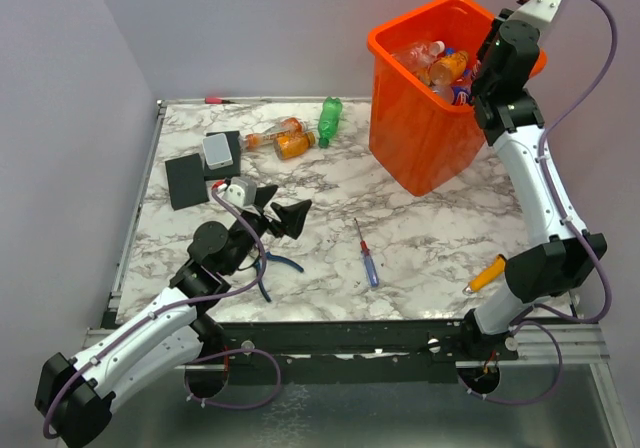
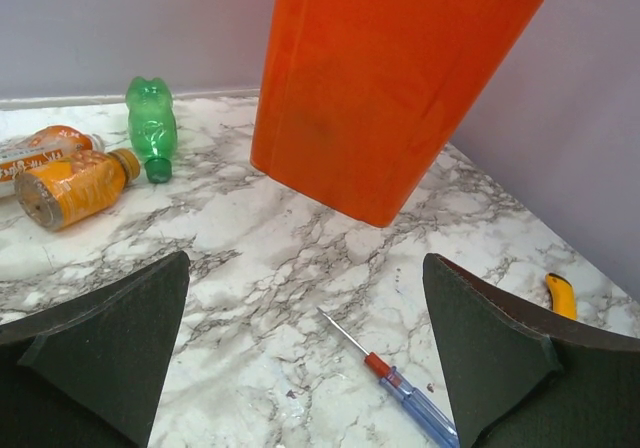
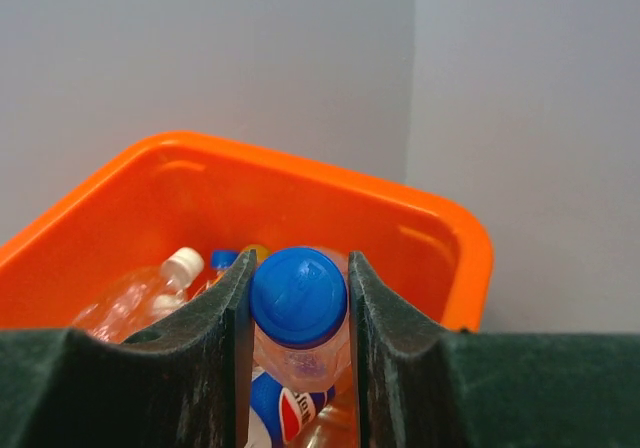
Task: Put the plastic bottles in the bin
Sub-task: Place the plastic bottle in the trash bin.
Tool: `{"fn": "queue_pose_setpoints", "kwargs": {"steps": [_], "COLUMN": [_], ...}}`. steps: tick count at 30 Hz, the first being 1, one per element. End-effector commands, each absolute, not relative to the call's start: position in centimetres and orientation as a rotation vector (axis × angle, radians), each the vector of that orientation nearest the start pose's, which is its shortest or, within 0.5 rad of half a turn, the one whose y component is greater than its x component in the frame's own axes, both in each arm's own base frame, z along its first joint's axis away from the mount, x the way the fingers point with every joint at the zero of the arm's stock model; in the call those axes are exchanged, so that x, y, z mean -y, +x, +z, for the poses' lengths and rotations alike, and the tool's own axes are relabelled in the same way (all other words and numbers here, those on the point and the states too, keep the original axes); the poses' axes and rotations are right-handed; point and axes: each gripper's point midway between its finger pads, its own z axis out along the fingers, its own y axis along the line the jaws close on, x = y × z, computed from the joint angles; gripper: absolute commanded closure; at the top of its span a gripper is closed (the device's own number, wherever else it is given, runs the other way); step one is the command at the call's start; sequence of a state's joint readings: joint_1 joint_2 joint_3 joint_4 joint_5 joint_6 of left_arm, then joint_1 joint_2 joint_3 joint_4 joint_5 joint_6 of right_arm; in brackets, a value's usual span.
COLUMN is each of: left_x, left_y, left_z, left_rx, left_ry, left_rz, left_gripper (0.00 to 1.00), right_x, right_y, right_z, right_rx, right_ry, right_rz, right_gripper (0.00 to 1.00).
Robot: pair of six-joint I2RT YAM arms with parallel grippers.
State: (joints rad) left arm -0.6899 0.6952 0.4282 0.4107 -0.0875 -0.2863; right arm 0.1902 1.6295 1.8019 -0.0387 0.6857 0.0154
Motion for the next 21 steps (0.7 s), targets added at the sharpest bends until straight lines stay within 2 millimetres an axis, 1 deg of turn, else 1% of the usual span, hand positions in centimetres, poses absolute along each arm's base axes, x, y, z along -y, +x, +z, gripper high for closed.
{"fn": "queue_pose_setpoints", "kwargs": {"steps": [1, 4, 5, 6, 8, 10, 11, 12, 14, 16, 19, 20, 21], "left_x": [20.6, 20.6, 20.6, 20.6, 20.7, 20.7, 20.7, 20.8, 20.8, 20.8, 20.8, 20.9, 20.9], "left_y": [25.1, 25.1, 25.1, 25.2, 25.2, 25.3, 25.3, 25.3, 25.3, 25.3, 25.4, 25.4, 25.4], "left_z": [27.7, 27.6, 27.5, 27.5, 27.4, 27.3, 27.3, 27.3, 27.3, 27.2, 26.8, 26.7, 26.7], "left_rx": [-1.455, -1.459, -1.46, -1.462, -1.465, -1.468, -1.468, -1.469, -1.469, -1.472, -1.481, -1.485, -1.488], "left_ry": [0.243, 0.245, 0.245, 0.245, 0.247, 0.247, 0.248, 0.248, 0.25, 0.251, 0.252, 0.253, 0.256], "left_rz": [-0.735, -0.732, -0.731, -0.73, -0.728, -0.727, -0.727, -0.728, -0.727, -0.725, -0.721, -0.723, -0.724], "left_gripper": [0.01, 0.01, 0.01, 0.01, 0.01, 0.01, 0.01, 0.01, 0.01, 0.01, 0.01, 0.01, 0.01], "right_x": [-3.3, -2.9, -2.4, -1.8, -0.5, 0.5, 1.0, 1.4, 1.7, 1.3, 0.9, 0.5, 0.0], "right_y": [49.7, 48.6, 48.1, 47.5, 46.4, 46.0, 46.2, 46.5, 47.1, 47.1, 47.0, 47.2, 47.3], "right_z": [44.0, 46.4, 47.2, 48.5, 50.0, 50.0, 49.6, 48.8, 46.6, 44.9, 43.1, 42.4, 41.9], "right_rx": [-1.572, -1.511, -1.484, -1.434, -1.362, -1.347, -1.363, -1.392, -1.454, -1.477, -1.516, -1.54, -1.561], "right_ry": [0.374, 0.402, 0.416, 0.433, 0.444, 0.428, 0.421, 0.426, 0.429, 0.419, 0.415, 0.403, 0.383], "right_rz": [-0.022, -0.004, -0.019, -0.033, -0.093, -0.179, -0.23, -0.276, -0.322, -0.301, -0.269, -0.253, -0.229], "right_gripper": [1.0, 1.0, 1.0, 1.0, 1.0, 1.0, 1.0, 1.0, 1.0, 1.0, 1.0, 0.99, 0.92]}}
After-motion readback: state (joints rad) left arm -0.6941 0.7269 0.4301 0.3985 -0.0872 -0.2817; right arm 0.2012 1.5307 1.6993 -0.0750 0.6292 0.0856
